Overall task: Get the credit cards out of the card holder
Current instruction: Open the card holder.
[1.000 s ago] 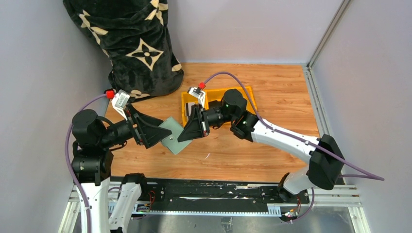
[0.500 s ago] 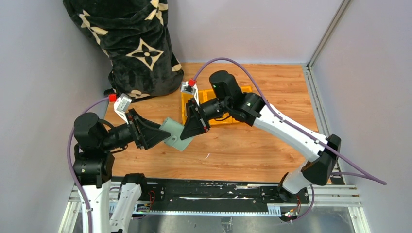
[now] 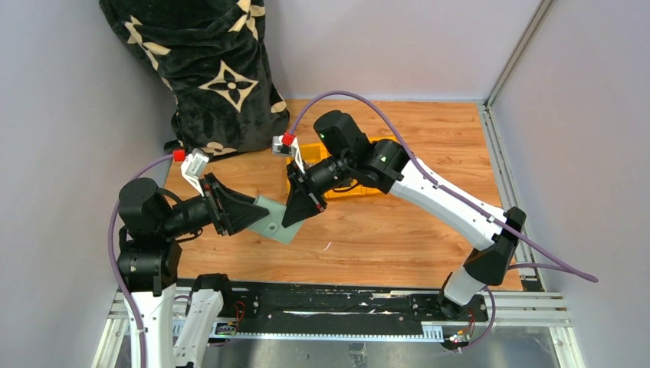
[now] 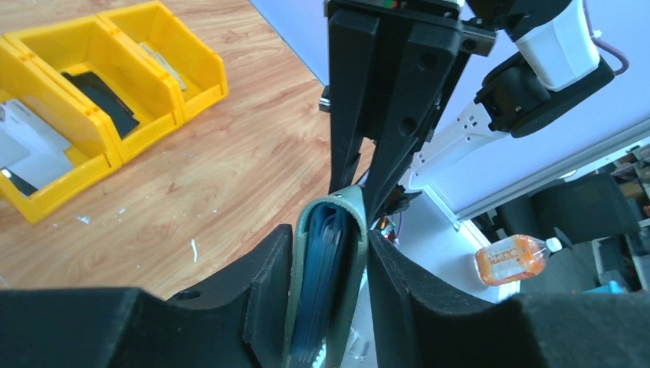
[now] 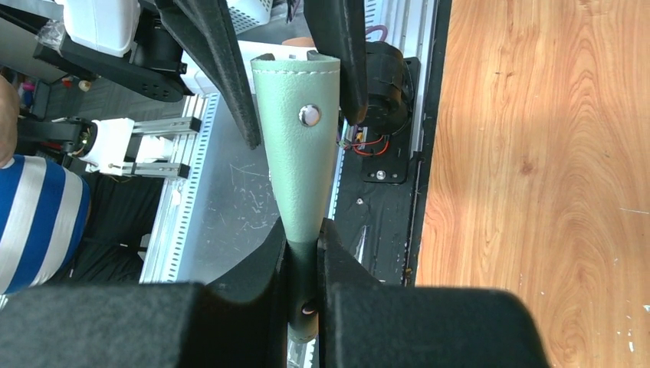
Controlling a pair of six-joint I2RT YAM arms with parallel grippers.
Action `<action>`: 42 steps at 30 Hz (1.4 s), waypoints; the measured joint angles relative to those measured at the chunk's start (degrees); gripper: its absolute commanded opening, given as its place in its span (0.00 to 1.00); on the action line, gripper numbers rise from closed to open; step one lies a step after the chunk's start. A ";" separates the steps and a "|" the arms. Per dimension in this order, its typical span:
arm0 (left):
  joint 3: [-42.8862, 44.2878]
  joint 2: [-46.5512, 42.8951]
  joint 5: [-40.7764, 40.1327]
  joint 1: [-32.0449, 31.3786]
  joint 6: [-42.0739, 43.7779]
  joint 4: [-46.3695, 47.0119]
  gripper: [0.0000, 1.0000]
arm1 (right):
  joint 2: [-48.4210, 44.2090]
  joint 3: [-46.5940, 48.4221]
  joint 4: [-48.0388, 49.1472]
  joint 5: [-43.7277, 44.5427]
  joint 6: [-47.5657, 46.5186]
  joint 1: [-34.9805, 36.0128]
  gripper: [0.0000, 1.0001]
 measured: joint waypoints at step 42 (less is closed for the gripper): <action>-2.99 -0.83 -18.93 0.00 -7.23 0.26 0.00 | -18.84 -15.65 18.51 37.24 11.52 4.92 0.72</action>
